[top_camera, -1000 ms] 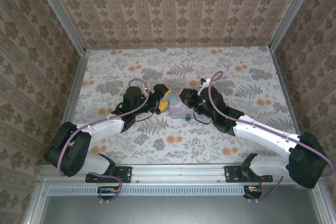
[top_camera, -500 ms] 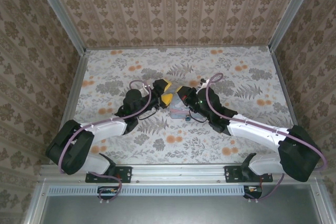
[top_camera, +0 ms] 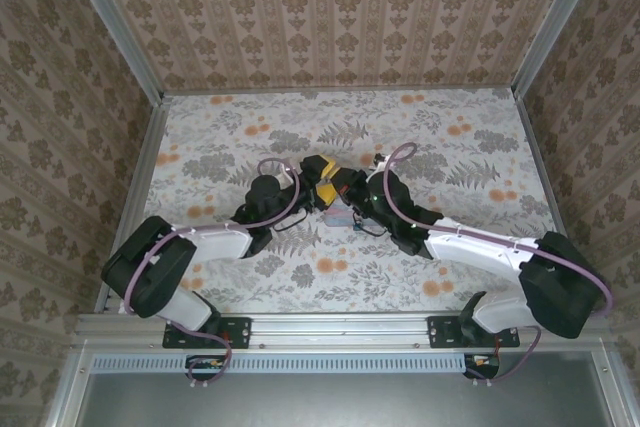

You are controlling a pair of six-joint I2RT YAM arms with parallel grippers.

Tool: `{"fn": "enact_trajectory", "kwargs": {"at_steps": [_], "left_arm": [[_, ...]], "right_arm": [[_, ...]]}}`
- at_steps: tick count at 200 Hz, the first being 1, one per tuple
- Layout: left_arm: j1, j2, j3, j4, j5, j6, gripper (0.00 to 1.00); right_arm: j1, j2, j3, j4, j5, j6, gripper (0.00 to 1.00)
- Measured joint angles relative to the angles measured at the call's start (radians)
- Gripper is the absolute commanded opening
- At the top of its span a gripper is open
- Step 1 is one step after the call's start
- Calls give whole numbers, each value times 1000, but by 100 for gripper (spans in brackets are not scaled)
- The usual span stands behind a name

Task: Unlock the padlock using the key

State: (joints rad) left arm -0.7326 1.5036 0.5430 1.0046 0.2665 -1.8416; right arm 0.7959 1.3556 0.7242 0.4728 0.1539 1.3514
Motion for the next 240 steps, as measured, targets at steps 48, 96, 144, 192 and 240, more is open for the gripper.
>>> {"fn": "enact_trajectory", "kwargs": {"at_steps": [48, 96, 144, 192, 240], "left_arm": [[0, 3, -10, 53, -32, -21, 62], [0, 3, -19, 57, -45, -24, 59], [0, 3, -19, 55, -53, -21, 53], [-1, 2, -19, 50, -55, -13, 62], [-3, 1, -19, 23, -55, 1, 68]], "right_arm": [[2, 0, -16, 19, 25, 15, 0], [2, -44, -54, 17, 62, 14, 0], [0, -58, -61, 17, 79, 14, 0], [0, -58, -66, 17, 79, 14, 0], [0, -58, -63, 17, 79, 14, 0]]}}
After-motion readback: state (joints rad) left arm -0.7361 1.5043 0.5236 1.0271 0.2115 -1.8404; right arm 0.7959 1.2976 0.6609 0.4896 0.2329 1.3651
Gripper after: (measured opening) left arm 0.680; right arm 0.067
